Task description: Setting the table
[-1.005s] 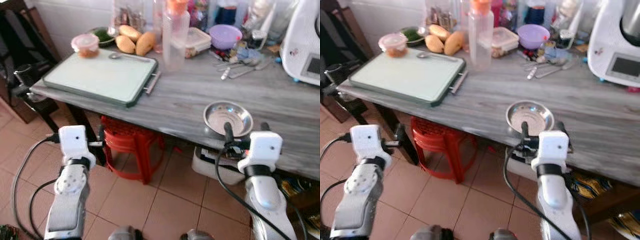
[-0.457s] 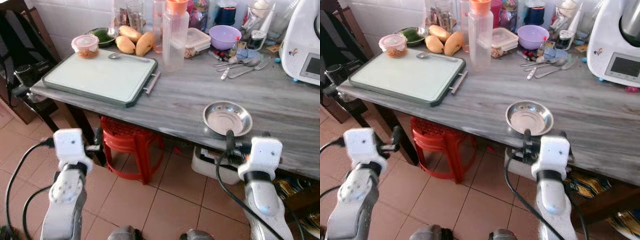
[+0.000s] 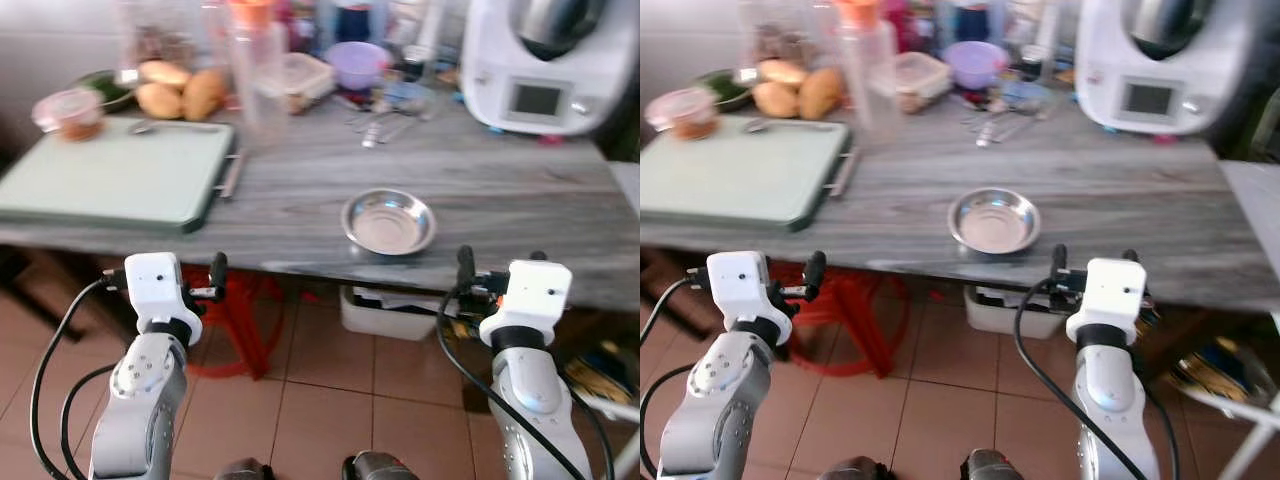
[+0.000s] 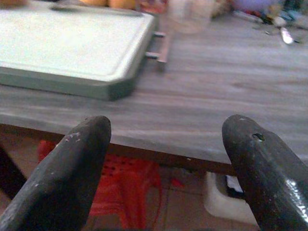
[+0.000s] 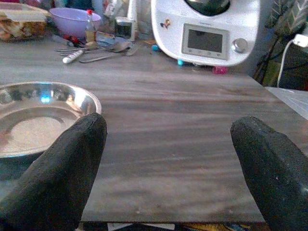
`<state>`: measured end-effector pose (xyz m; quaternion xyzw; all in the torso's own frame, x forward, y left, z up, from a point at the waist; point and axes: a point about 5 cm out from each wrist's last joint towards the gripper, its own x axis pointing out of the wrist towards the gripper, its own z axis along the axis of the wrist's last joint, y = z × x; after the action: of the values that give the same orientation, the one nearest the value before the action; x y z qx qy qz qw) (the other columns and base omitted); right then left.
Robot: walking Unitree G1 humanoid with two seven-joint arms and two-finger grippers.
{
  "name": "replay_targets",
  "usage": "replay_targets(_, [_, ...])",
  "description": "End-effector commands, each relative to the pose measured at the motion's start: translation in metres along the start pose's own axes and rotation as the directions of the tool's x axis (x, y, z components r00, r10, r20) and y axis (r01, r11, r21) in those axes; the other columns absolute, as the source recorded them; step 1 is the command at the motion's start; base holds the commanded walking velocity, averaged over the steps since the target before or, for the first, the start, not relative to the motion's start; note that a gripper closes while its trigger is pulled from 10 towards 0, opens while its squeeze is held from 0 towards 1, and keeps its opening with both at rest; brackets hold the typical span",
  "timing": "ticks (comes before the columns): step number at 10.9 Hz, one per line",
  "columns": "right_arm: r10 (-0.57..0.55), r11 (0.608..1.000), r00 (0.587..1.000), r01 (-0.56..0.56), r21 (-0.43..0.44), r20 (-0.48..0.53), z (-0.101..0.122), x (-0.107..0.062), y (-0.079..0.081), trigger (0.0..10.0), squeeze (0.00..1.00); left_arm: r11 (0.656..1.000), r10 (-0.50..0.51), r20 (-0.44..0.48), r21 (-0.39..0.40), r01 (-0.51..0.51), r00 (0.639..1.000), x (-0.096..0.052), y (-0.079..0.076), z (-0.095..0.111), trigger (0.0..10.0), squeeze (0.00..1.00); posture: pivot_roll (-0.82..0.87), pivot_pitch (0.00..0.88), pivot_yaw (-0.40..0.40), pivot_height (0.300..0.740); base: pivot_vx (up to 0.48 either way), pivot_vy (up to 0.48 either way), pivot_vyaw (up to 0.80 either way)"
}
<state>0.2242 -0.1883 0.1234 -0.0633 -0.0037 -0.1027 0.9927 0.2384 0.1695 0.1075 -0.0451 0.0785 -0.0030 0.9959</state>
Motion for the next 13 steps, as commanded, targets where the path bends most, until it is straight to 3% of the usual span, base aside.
replay_targets(1, [0.003,1.000,1.000,-0.002,0.011,-0.002,0.001,-0.001,-0.002,10.0,0.00,1.000,-0.010,-0.001,0.013,0.010,1.000,-0.002,-0.001,0.002,10.0,0.00,-0.05,0.000,0.042,0.740,0.000,0.000,0.00])
replay_targets(4, [-0.018,1.000,1.000,0.018,0.007,0.001,0.000,-0.001,-0.008,10.0,0.00,1.000,-0.021,0.003,0.012,0.021,1.000,0.003,-0.003,0.003,10.0,0.00,-0.06,0.000,0.039,0.740,0.000,0.000,0.00])
replay_targets(13, [-0.064,0.996,0.998,0.064,-0.061,-0.005,-0.001,0.005,-0.011,10.0,0.00,1.000,-0.016,0.006,0.018,0.016,1.000,0.009,-0.004,0.004,10.0,0.00,-0.06,0.000,0.044,0.740,-0.295,0.000,0.00])
